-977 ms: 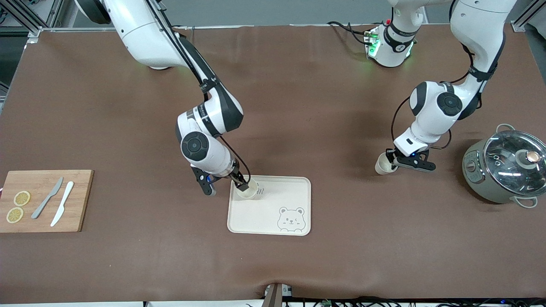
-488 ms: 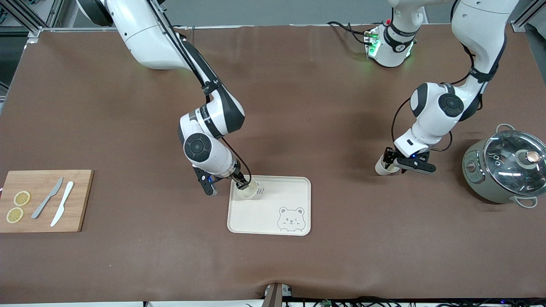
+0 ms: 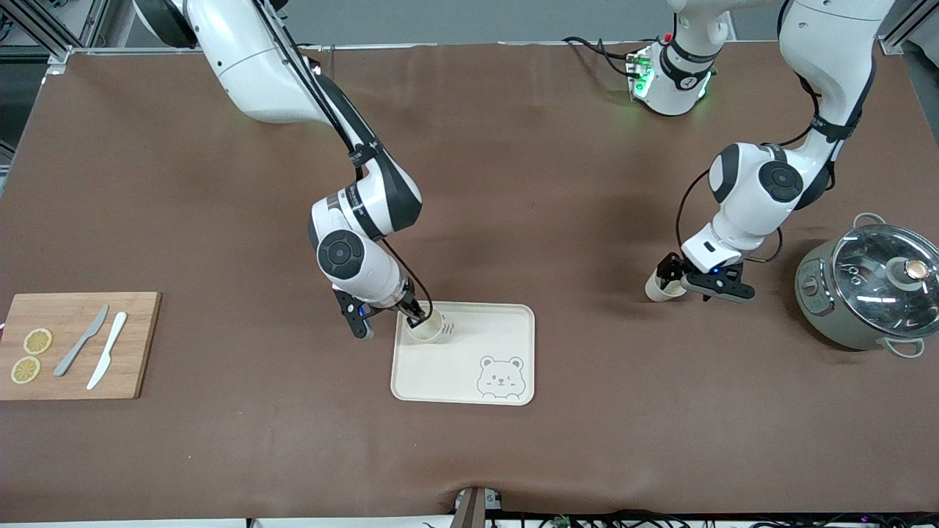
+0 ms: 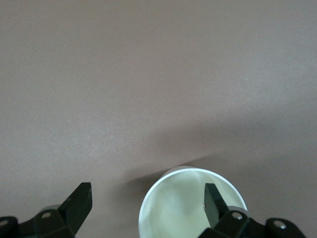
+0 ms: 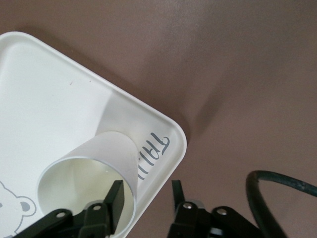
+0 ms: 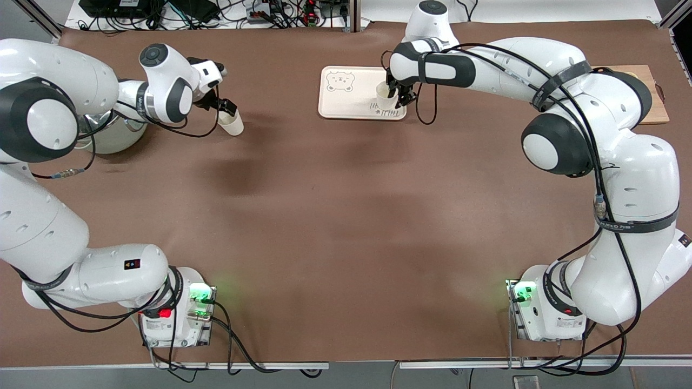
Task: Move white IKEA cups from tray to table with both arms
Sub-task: 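Open the left gripper while the right gripper carries the cup toward the board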
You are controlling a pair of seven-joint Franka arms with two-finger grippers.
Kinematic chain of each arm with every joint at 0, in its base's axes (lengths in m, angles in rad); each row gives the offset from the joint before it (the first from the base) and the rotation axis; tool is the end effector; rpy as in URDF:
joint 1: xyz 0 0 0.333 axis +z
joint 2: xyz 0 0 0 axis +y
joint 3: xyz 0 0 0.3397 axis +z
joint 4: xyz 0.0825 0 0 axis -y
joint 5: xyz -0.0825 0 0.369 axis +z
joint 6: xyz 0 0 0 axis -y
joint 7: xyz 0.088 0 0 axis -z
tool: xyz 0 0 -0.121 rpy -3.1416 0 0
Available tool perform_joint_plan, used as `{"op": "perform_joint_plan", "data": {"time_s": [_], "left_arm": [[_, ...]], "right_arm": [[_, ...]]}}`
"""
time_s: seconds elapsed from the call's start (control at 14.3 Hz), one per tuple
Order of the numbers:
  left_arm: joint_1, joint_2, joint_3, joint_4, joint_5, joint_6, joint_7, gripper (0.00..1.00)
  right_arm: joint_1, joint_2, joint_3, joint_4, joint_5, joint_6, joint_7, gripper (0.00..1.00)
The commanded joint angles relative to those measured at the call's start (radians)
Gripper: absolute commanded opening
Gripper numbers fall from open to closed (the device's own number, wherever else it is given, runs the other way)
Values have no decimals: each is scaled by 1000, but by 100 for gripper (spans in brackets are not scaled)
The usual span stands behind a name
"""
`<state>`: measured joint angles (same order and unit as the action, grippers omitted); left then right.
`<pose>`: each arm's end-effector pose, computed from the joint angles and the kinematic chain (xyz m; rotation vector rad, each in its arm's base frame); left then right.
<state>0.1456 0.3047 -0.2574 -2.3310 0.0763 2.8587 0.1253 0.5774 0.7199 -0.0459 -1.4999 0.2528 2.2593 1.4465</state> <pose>0.5411 -0.0643 0.2566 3.0451 -0.4409 0.3639 0.6156 0.3798 0.2604 -2.5967 1.5215 0.1780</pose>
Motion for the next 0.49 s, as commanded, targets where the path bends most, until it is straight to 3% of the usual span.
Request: {"op": "perform_joint_plan", "data": {"time_s": [0.0,0.14,0.28,0.42], "left_arm": [[17,-68,-17,13,-20,-108,28,100],[17,-87,-17,34,-20,-188,25,100],[14,-111,-19,50,-20,-266,20,100],[9,-131,-22,68,-26,-346,7,100]], "right_arm": [[7,16,-6,30,6,0,20,24],[9,16,-6,30,2,0,22,18],[9,16,-6,30,5,0,22,4],[7,16,-6,30,6,-1,20,0]]}}
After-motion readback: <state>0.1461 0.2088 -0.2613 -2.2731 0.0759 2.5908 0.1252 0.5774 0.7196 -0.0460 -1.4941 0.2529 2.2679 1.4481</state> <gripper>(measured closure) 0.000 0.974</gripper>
